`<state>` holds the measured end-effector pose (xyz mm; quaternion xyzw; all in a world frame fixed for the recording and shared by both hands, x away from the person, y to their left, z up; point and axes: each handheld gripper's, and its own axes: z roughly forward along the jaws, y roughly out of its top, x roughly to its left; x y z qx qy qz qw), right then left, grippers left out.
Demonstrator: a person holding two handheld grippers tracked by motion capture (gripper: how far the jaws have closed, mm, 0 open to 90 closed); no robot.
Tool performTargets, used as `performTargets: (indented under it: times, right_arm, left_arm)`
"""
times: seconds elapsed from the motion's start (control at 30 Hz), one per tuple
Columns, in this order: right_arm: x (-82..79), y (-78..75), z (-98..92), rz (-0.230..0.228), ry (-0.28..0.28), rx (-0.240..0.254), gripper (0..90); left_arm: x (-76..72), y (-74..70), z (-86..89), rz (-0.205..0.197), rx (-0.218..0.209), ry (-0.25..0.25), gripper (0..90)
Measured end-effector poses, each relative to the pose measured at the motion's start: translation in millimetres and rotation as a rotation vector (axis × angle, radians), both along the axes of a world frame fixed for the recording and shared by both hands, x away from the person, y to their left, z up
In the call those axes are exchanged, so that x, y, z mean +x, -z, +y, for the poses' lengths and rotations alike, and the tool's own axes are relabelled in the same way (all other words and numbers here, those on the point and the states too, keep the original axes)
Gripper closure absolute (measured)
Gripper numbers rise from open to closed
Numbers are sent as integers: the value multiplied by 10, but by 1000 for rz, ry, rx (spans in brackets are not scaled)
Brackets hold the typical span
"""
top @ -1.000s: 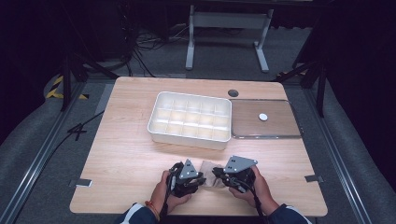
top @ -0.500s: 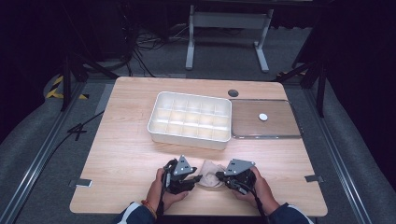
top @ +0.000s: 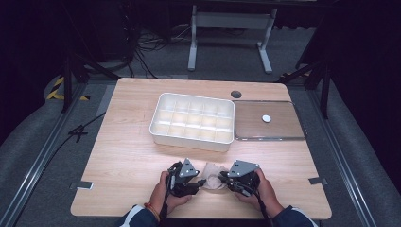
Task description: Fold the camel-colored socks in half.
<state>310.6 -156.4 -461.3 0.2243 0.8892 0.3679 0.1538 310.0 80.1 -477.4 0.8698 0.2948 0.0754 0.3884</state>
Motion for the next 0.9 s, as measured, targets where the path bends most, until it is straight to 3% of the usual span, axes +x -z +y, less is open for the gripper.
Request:
performTargets:
  times: [0.2,0.3,0.47,0.57,0.73,0.9]
  right_arm:
    - [-77,-54,90,-35,-30,31,787]
    - [-67,45,180,-10,-51,-14,792]
    - [-19,87,161,36,-41,11,793]
    - [-18,88,157,37,-43,9,793]
    - [-16,89,156,36,-46,7,793]
    - [-13,91,153,35,-48,10,793]
  left_arm:
    - [25,5,20,3,-2,12,584]
    - [29,-21,46,-9,22,5,584]
    - [63,-38,96,8,24,-14,567]
    - [81,-53,133,5,43,-58,570]
    - [93,-82,169,21,-13,-40,561]
    - [56,-98,109,73,-92,5,543]
